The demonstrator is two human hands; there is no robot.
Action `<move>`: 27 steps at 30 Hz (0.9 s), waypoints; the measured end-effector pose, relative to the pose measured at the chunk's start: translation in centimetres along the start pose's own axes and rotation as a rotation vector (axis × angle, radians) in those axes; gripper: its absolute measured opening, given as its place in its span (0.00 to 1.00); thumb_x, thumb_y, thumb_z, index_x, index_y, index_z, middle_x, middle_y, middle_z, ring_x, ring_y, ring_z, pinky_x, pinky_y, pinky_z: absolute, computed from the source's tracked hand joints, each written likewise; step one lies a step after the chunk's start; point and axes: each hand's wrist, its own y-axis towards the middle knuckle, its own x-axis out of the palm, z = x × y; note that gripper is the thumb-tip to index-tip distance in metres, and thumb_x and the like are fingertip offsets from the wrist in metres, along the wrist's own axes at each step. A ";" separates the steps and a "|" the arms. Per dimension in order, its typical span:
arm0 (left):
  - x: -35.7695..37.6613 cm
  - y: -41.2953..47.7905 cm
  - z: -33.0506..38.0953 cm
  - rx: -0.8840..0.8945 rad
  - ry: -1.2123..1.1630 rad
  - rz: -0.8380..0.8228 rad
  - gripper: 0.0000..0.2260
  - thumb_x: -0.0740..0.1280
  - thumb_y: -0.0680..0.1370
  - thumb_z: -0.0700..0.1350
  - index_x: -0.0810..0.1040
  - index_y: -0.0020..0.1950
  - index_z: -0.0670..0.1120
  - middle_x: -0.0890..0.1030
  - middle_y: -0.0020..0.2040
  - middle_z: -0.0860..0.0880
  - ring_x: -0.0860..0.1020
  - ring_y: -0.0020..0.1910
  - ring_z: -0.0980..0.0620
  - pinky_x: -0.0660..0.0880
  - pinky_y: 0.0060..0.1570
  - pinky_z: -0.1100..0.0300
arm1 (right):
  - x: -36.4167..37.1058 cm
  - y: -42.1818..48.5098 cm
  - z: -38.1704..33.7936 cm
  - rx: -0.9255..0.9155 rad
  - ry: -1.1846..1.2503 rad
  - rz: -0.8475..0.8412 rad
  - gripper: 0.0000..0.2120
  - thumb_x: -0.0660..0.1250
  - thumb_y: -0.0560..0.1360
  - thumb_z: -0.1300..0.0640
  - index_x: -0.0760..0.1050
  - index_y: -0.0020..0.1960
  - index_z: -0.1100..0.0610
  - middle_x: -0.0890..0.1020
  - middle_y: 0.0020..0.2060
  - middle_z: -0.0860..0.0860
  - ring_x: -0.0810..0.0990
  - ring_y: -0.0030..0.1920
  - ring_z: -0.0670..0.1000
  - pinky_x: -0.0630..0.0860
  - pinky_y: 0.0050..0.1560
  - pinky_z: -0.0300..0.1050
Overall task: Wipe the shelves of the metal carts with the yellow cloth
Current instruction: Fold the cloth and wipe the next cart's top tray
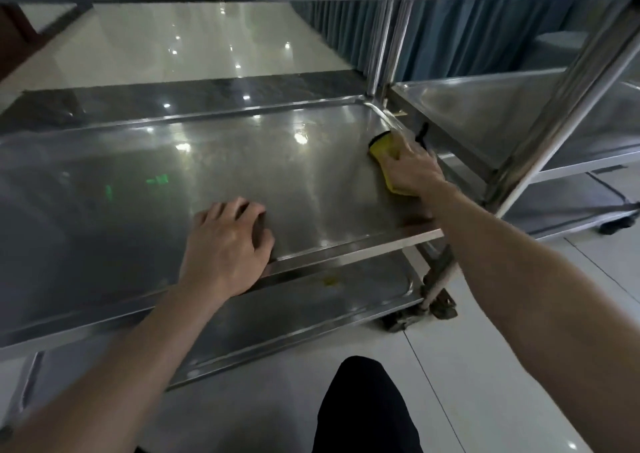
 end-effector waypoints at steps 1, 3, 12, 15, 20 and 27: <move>0.1 0.0 0.0 -0.002 0.008 -0.014 0.22 0.56 0.81 0.59 0.78 0.67 0.51 0.79 0.67 0.47 0.77 0.63 0.40 0.73 0.63 0.42 | 1.0 2.0 -0.5 0.014 -0.042 0.003 0.38 0.42 0.79 0.32 0.50 0.86 0.43 0.56 0.86 0.54 0.56 0.84 0.60 0.47 0.83 0.66; -0.1 0.0 0.0 -0.014 0.017 -0.050 0.22 0.55 0.81 0.60 0.78 0.69 0.52 0.78 0.69 0.48 0.77 0.65 0.41 0.72 0.64 0.42 | 3.3 3.2 -5.5 -0.090 -0.068 -0.059 0.43 0.38 0.72 0.30 0.57 0.84 0.44 0.62 0.84 0.55 0.62 0.82 0.62 0.53 0.80 0.71; 0.2 -0.1 -0.3 -0.031 0.020 -0.044 0.22 0.54 0.82 0.61 0.76 0.71 0.55 0.76 0.71 0.52 0.76 0.67 0.44 0.70 0.65 0.46 | 1.3 2.9 -6.5 -0.210 0.021 -0.052 0.32 0.52 0.82 0.30 0.61 0.83 0.41 0.65 0.83 0.50 0.64 0.82 0.58 0.59 0.81 0.56; 0.2 -0.1 -0.3 -0.040 0.020 -0.042 0.23 0.54 0.82 0.61 0.76 0.71 0.55 0.75 0.72 0.53 0.75 0.67 0.45 0.70 0.66 0.46 | 0.0 4.8 -1.8 0.029 -0.086 0.047 0.31 0.48 0.83 0.36 0.65 0.81 0.48 0.68 0.81 0.56 0.64 0.81 0.60 0.56 0.81 0.65; -0.1 -0.1 -0.2 -0.035 0.008 -0.054 0.23 0.53 0.82 0.61 0.76 0.71 0.54 0.77 0.72 0.51 0.76 0.69 0.44 0.71 0.67 0.44 | 5.4 0.6 -18.3 -0.396 -0.033 -0.134 0.26 0.57 0.82 0.44 0.67 0.79 0.48 0.71 0.78 0.57 0.69 0.77 0.61 0.66 0.73 0.57; -0.1 -0.1 -0.1 -0.050 0.008 -0.057 0.21 0.54 0.82 0.61 0.75 0.70 0.56 0.76 0.70 0.53 0.76 0.66 0.45 0.71 0.66 0.44 | 0.5 4.4 -6.0 -0.174 0.035 -0.088 0.31 0.54 0.82 0.34 0.63 0.82 0.43 0.69 0.80 0.55 0.69 0.78 0.61 0.65 0.78 0.56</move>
